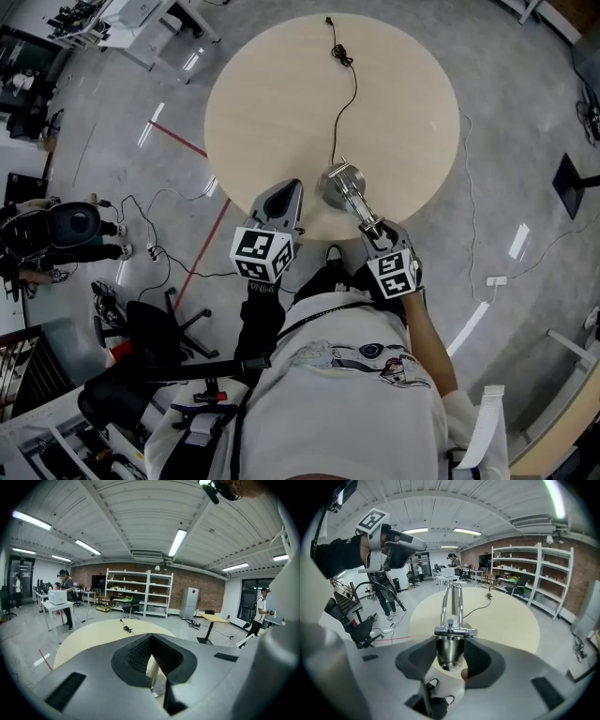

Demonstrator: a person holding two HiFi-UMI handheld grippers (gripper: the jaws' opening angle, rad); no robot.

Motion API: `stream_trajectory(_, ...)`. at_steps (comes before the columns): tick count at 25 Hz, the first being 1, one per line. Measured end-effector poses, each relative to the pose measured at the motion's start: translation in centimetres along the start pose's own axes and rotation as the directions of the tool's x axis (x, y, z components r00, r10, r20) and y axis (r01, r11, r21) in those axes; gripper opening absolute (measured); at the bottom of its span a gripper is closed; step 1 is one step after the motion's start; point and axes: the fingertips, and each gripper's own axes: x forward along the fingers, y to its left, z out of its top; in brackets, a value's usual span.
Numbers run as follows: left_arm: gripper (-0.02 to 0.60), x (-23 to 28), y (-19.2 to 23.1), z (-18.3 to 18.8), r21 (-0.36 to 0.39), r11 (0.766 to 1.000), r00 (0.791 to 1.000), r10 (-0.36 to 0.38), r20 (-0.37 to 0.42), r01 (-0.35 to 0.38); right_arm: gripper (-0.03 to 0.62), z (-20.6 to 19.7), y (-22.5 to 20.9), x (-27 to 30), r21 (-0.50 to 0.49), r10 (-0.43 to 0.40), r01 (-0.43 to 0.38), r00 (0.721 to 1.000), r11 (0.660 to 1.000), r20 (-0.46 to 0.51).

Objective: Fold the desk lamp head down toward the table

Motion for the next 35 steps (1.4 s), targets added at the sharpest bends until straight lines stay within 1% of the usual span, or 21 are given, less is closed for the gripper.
stream_trajectory(14,-0.002,-0.4,0.9,-0.6,-0.001,1.000,1.000,0.014,-0.009,-0.014,0.178,-1.4,-0.5,2.1,0.048,0.025,-0.022,0.998,0.999,-0.051)
stream_trajectory(20,-0.002,-0.6,1.2,-0.7,-0.004,1.000,1.000,0.016,-0.016,-0.016,0.178,-1.4,-0.4,2.9,0.047,0.037,-0.034,0.998,0.998,-0.059)
stream_trajectory(29,-0.002,-0.8,1.6,-1.3,-0.001,1.000,0.999,0.021,-0.027,-0.021,0.178,-2.4,-0.5,4.0,0.045,0.054,-0.049,0.993,0.998,-0.103)
stream_trajectory(35,-0.002,-0.9,1.8,-1.1,-0.005,1.000,0.999,0.024,-0.028,-0.024,0.178,-2.5,-0.5,4.2,0.047,0.065,-0.059,0.990,0.997,-0.127)
